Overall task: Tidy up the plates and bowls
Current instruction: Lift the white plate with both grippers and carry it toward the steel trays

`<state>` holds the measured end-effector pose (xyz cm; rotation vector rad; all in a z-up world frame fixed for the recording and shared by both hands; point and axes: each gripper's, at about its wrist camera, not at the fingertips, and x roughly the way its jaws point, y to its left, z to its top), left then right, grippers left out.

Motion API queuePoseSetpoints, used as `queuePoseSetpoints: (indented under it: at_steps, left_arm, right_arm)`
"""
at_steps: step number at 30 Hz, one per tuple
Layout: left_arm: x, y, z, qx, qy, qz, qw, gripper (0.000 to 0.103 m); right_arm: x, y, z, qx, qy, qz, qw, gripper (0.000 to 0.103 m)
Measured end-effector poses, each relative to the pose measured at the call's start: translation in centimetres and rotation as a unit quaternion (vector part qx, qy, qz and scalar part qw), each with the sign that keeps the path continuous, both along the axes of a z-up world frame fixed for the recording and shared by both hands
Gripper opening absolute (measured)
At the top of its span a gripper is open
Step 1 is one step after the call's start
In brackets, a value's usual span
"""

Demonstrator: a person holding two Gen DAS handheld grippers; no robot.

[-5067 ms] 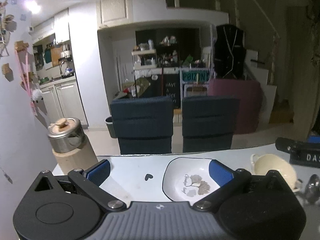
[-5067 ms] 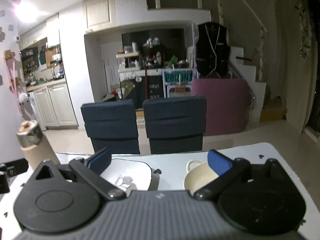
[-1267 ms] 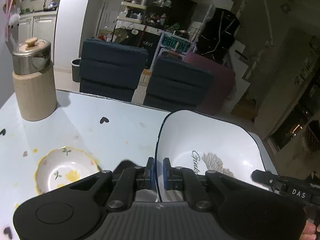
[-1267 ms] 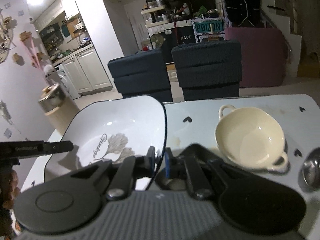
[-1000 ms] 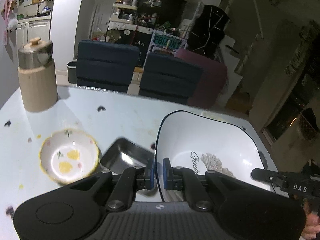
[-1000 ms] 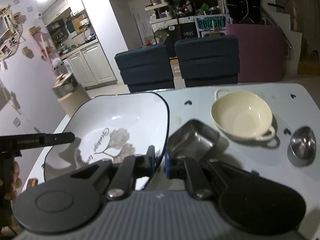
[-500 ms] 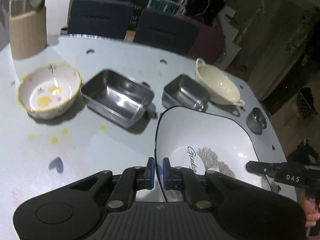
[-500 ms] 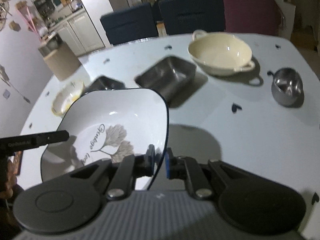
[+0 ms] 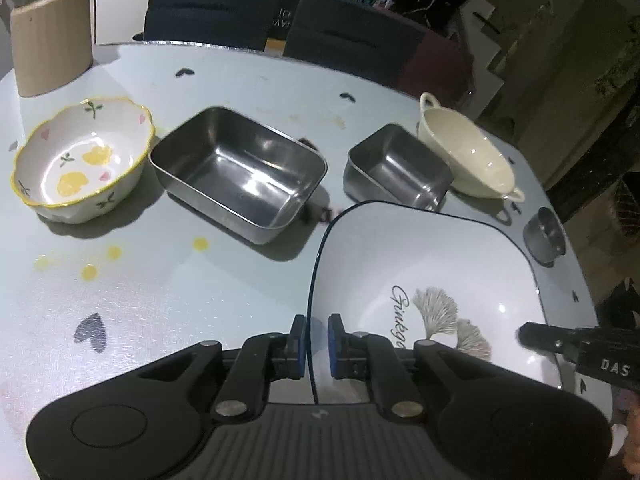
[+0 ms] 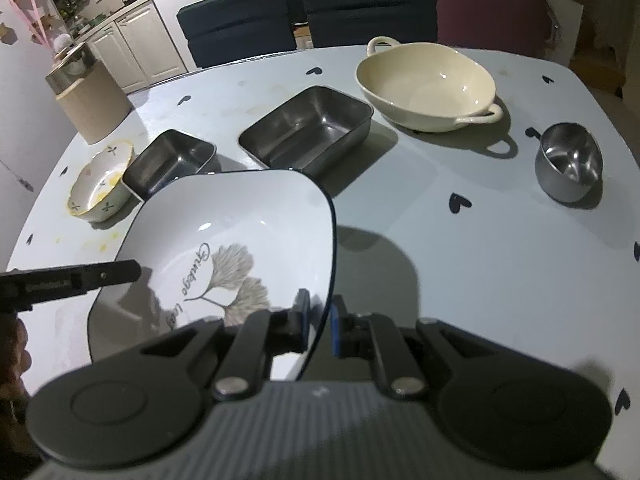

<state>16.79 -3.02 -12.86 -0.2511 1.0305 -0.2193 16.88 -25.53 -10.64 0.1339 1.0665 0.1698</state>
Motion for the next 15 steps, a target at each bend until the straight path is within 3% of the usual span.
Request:
queuePoseSetpoints:
  at_steps: [15]
  left_arm:
    - [1.9, -1.1, -3.3, 0.018, 0.027, -0.002, 0.9995, 0.020]
  right_arm:
    - [1.6, 1.5, -0.5, -0.042, 0.001, -0.003, 0.999, 0.011]
